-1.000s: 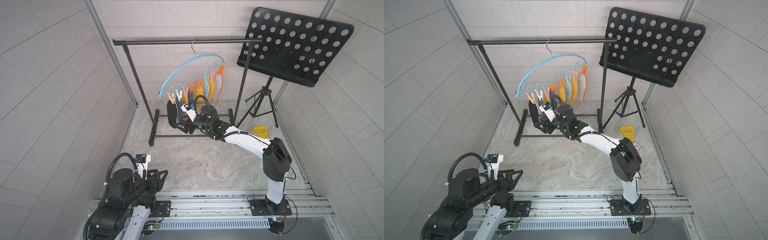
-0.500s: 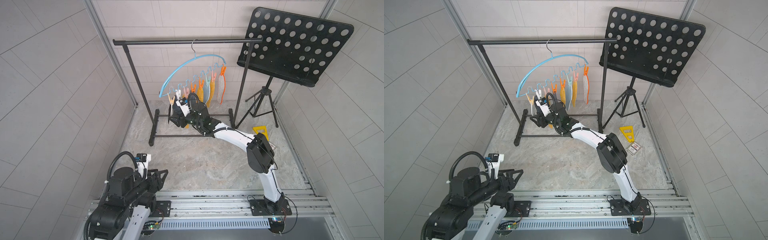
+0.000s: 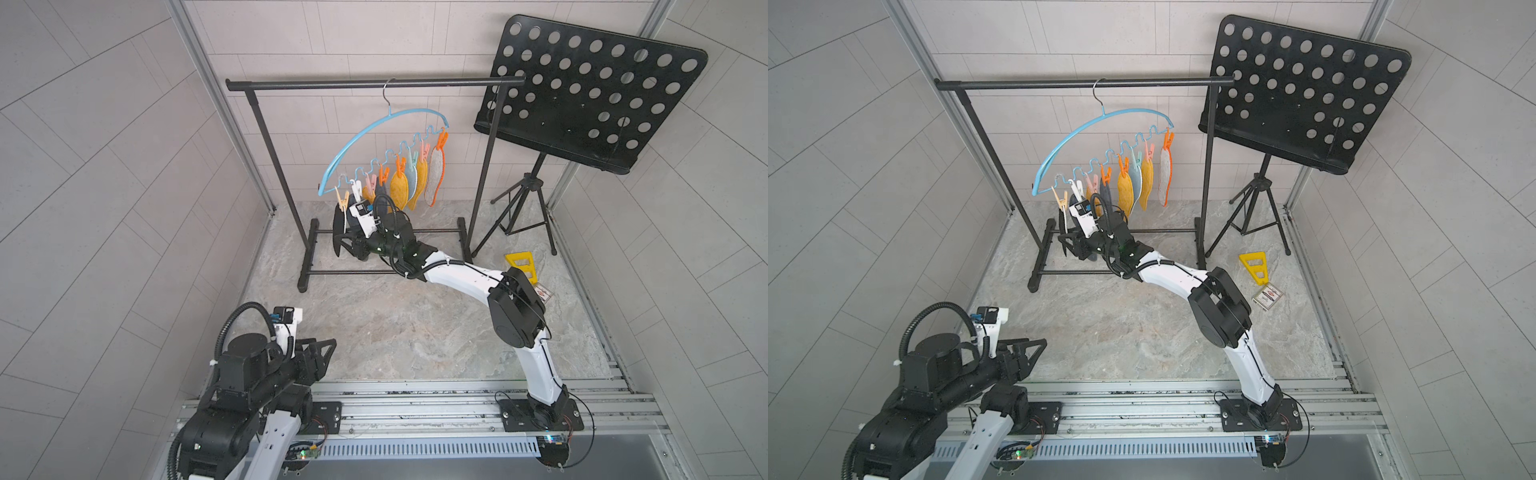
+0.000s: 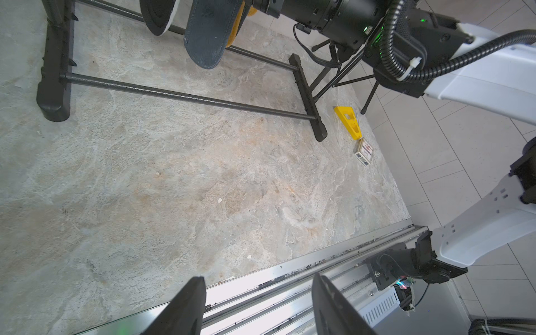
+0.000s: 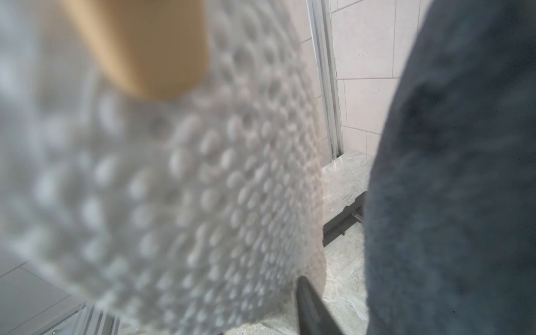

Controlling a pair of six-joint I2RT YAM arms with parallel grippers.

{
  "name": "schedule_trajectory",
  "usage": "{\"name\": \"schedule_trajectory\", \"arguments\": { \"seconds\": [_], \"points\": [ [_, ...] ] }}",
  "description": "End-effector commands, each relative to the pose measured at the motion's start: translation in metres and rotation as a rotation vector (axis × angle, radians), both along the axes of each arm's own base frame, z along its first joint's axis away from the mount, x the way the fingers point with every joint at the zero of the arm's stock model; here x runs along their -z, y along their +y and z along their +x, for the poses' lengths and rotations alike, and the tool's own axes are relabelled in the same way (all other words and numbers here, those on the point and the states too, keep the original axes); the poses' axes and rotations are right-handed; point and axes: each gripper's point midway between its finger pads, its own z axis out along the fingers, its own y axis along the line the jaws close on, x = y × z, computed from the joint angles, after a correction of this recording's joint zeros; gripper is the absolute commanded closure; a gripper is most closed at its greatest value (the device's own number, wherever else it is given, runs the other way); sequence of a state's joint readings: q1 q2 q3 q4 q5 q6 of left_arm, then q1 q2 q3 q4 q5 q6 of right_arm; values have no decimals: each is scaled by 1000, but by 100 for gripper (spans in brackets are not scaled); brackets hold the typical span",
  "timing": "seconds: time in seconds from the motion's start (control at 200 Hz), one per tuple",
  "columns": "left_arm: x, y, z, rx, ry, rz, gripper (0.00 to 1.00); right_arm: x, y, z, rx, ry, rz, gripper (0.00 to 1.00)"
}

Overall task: Take the shoe insoles off the hanger
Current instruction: Remove the insole from the hanger, then open the clamp at the hanger.

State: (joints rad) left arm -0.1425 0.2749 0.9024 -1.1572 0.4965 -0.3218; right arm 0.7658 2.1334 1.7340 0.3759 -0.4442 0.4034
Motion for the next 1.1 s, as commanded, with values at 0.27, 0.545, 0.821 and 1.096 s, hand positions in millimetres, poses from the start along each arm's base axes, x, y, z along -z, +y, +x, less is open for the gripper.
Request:
{"name": "schedule_trajectory", "arguments": {
  "seconds": [0.27, 0.545, 0.821, 1.096],
  "points": [
    [-13, -5, 7, 33, -29, 3, 36, -53, -49, -37, -51, 7, 111, 100],
    [-82, -29, 55, 116, -161, -98, 35, -40, -119, -96, -203, 127, -58, 100],
    [-139, -44, 109, 127, -351, -226, 26, -29, -164, -157, -323, 239, -191, 100],
    [-163, -86, 149, 329, -422, -317, 22, -24, -180, -182, -342, 310, -209, 100]
  ]
}}
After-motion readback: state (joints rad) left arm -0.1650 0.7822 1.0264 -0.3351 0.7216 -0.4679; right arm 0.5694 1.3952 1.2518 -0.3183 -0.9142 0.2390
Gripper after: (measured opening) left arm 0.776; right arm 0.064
